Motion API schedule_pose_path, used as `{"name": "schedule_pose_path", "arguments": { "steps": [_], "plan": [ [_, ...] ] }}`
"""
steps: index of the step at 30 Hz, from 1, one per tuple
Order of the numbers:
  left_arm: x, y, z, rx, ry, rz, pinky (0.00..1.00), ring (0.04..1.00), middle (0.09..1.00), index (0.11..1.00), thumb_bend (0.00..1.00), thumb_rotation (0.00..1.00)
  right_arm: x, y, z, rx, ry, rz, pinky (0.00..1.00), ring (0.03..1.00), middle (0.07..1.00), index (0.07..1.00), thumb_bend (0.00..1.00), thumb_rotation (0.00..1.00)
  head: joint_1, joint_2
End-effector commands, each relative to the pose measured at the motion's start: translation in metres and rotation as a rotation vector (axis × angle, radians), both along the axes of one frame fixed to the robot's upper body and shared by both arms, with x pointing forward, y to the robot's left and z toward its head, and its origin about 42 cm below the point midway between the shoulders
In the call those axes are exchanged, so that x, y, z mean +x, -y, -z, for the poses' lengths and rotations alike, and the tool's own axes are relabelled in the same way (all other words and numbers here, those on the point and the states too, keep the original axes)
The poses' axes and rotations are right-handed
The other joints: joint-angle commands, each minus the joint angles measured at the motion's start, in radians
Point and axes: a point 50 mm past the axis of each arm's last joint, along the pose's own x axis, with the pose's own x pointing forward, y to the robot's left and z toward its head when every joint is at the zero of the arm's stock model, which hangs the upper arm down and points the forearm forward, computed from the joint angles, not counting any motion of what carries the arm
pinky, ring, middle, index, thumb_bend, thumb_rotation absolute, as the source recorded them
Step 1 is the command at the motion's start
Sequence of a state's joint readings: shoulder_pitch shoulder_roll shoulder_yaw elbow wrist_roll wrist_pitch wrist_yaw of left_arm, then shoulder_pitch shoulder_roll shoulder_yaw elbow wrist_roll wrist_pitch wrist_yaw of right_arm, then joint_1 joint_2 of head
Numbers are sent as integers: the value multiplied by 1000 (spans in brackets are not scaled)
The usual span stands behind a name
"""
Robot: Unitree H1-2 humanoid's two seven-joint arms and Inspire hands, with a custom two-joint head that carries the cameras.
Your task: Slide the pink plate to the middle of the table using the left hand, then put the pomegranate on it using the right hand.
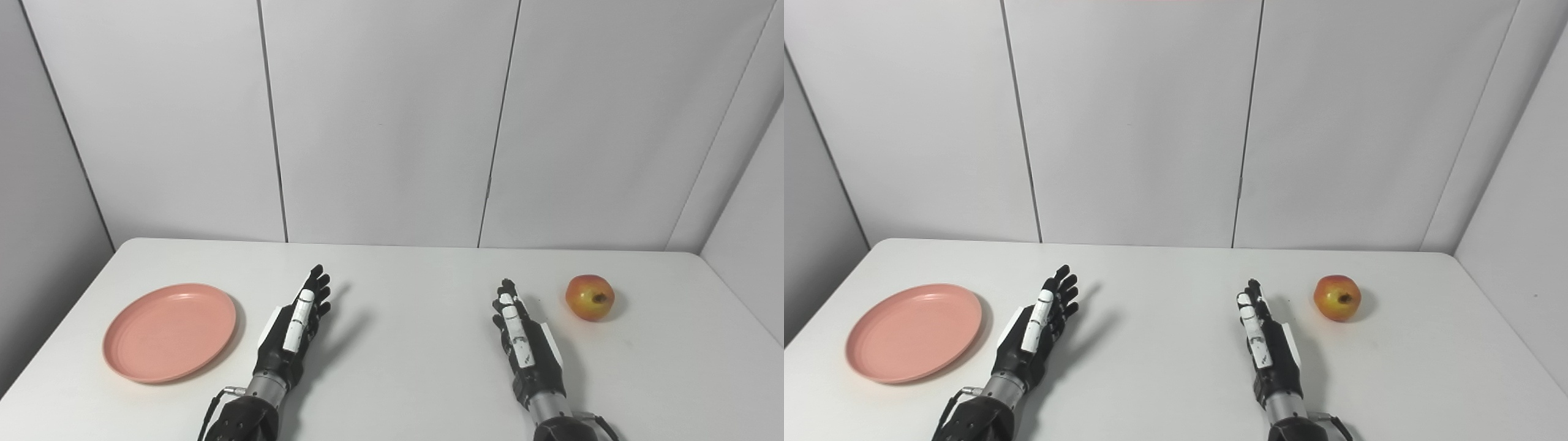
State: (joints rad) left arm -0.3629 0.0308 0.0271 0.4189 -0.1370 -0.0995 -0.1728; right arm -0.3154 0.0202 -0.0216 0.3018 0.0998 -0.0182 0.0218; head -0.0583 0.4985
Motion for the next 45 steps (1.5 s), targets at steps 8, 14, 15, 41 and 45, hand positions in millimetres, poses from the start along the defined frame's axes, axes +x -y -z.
{"name": "schedule_pose_path", "arguments": {
  "steps": [8, 14, 15, 41, 45],
  "plan": [
    [-4, -6, 7, 1, -6, -7, 980, 1000, 1000, 1000, 524, 1000, 8, -5, -16, 11, 62, -19, 1000, 986, 997, 984, 561, 887, 1, 5],
    [-3, -6, 8, 10, -13, -5, 978, 1000, 1000, 1000, 537, 1000, 10, -4, -16, 9, 69, -19, 1000, 990, 999, 986, 562, 901, 3, -4],
    [-3, -6, 9, 8, -15, -6, 977, 999, 1000, 1000, 538, 1000, 10, -5, -15, 6, 69, -20, 1000, 990, 999, 986, 566, 901, 3, -4],
    [-1, 38, 18, 64, -5, -13, 952, 979, 1000, 1000, 522, 1000, 6, 36, -6, 3, 68, -12, 1000, 974, 982, 986, 458, 947, 377, -95],
    [0, 48, 20, 115, -26, -49, 895, 935, 964, 957, 544, 1000, 6, 42, -5, 9, 71, -25, 1000, 992, 997, 999, 468, 953, 412, -111]
  ]
}}
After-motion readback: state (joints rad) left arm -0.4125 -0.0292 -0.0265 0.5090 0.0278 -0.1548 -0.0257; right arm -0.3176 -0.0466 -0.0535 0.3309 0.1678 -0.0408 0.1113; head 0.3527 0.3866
